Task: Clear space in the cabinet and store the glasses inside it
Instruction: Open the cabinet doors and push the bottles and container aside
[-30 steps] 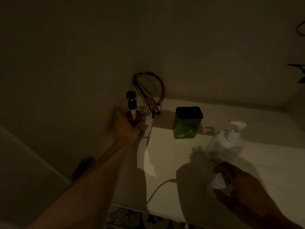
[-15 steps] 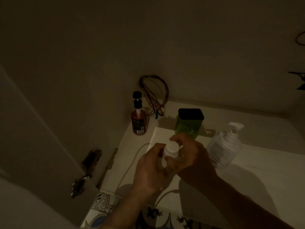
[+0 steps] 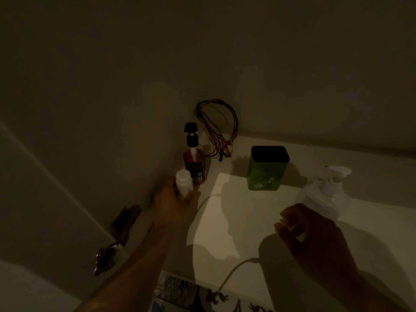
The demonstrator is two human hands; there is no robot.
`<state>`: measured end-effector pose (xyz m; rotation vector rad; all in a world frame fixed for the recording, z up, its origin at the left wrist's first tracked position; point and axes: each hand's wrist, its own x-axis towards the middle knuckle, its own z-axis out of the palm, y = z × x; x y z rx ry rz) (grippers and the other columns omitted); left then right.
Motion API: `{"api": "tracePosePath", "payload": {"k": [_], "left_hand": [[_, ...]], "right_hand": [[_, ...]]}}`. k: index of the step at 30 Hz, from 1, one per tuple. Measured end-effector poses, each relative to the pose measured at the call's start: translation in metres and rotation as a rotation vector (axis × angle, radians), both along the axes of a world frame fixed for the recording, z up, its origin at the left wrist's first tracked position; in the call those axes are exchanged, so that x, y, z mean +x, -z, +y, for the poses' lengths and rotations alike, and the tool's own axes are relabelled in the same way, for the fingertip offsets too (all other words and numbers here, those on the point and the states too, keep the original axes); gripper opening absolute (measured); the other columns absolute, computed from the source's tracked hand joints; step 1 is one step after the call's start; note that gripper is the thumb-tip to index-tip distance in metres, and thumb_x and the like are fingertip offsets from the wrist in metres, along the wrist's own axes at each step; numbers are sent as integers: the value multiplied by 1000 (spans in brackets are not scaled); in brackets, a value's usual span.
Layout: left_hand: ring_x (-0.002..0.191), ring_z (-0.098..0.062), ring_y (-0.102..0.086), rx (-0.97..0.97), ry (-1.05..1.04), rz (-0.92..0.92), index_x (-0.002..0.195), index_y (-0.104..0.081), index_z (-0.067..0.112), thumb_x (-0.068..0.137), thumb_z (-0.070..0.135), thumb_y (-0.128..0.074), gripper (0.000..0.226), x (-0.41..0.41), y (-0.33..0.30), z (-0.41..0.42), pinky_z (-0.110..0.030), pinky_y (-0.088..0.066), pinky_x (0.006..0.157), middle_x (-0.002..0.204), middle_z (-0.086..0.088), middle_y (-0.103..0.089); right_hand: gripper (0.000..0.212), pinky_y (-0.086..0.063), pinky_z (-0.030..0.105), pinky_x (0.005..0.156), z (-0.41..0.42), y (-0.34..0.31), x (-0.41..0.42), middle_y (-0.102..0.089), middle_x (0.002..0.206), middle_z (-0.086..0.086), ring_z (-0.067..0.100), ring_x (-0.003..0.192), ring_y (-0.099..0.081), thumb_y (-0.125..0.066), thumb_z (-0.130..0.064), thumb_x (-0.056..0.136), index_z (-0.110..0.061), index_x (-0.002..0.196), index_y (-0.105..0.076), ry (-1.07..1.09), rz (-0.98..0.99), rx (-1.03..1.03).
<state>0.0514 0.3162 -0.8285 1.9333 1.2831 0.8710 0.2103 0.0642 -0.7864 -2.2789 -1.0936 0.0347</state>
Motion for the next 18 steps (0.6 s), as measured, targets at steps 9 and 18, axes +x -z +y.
{"api": "tracePosePath", "payload": {"k": [9, 18], "left_hand": [[96, -25, -65, -13, -29, 34, 111, -59, 12, 72, 35, -87, 53, 12, 15, 4, -30, -47, 73, 106, -6, -69], [105, -32, -64, -13, -29, 81, 115, -58, 10, 73, 35, -86, 56, 15, 25, 11, -31, -42, 76, 112, -12, -68]], "right_hand": [[21, -46, 27, 59, -31, 11, 20, -58, 65, -23, -4, 61, -54, -74, -41, 80, -41, 74, -54, 135, -12, -18], [33, -48, 31, 50, -44, 15, 33, -53, 52, -15, 4, 48, -54, -77, -40, 79, -35, 62, -49, 187, -81, 29]]}}
